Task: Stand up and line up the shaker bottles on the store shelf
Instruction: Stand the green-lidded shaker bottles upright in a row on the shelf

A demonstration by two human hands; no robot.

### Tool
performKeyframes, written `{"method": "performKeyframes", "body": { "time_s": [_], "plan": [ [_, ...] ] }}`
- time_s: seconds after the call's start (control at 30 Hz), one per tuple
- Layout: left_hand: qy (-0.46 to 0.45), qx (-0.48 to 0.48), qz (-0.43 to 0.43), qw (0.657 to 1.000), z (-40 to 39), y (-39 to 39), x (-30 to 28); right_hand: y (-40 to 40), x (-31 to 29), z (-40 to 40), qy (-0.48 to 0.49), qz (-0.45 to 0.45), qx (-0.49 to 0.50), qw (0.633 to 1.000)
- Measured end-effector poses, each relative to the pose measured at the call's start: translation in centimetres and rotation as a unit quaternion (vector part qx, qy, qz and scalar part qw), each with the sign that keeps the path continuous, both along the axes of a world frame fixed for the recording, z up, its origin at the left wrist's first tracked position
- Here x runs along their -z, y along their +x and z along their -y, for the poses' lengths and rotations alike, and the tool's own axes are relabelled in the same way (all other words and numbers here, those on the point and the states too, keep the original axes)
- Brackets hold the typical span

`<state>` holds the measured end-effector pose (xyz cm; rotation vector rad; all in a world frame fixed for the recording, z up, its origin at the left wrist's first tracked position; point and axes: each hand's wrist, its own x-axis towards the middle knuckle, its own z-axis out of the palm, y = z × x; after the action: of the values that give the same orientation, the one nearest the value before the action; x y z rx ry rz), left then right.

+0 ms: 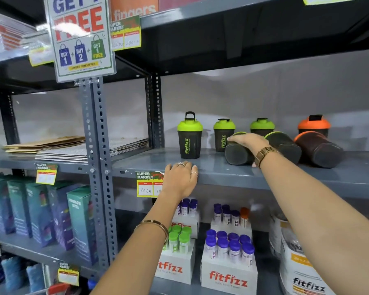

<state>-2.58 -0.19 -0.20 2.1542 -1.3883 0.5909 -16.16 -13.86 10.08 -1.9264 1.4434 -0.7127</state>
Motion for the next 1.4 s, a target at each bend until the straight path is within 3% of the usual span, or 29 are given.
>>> {"method": "performKeyframes", "body": {
  "time_s": [0.23, 0.4, 0.53, 0.7, 0.9, 1.03, 1.27, 1.4],
  "plan": [
    [-0.013, 0.0, -0.012, 1.0, 0.1, 0.0, 0.3, 2.1, 0.0, 0.5, 0.019, 0.017, -0.067, 0.997],
    [-0.023, -0.004, -0.018, 1.0, 0.2, 0.1, 0.4, 3.7, 0.9, 1.2, -0.04, 0.125, -0.022, 0.991],
    [-0.028, -0.004, -0.013, 1.0, 0.3, 0.1, 0.5, 4.2, 2.4, 1.9, -0.143, 0.063, 0.048, 0.987],
    [-0.041, -0.005, -0.006, 0.999, 0.5, 0.2, 0.6, 4.8, 3.5, 2.1, -0.207, 0.046, 0.057, 0.976],
    [-0.041, -0.01, -0.001, 0.999, 0.4, 0.3, 0.7, 4.5, 4.2, 2.3, -0.179, 0.084, 0.074, 0.978],
    [-0.033, -0.015, -0.002, 0.999, 0.5, 0.2, 0.6, 3.5, 4.6, 3.1, -0.092, 0.123, 0.031, 0.988],
    [-0.029, -0.015, 0.002, 0.999, 0.4, 0.2, 0.6, 3.6, 4.4, 2.9, -0.05, 0.153, -0.001, 0.987],
    [-0.03, -0.011, -0.008, 0.999, 0.4, 0.3, 0.6, 3.5, 3.8, 2.3, -0.22, 0.198, 0.035, 0.955]
  ]
}}
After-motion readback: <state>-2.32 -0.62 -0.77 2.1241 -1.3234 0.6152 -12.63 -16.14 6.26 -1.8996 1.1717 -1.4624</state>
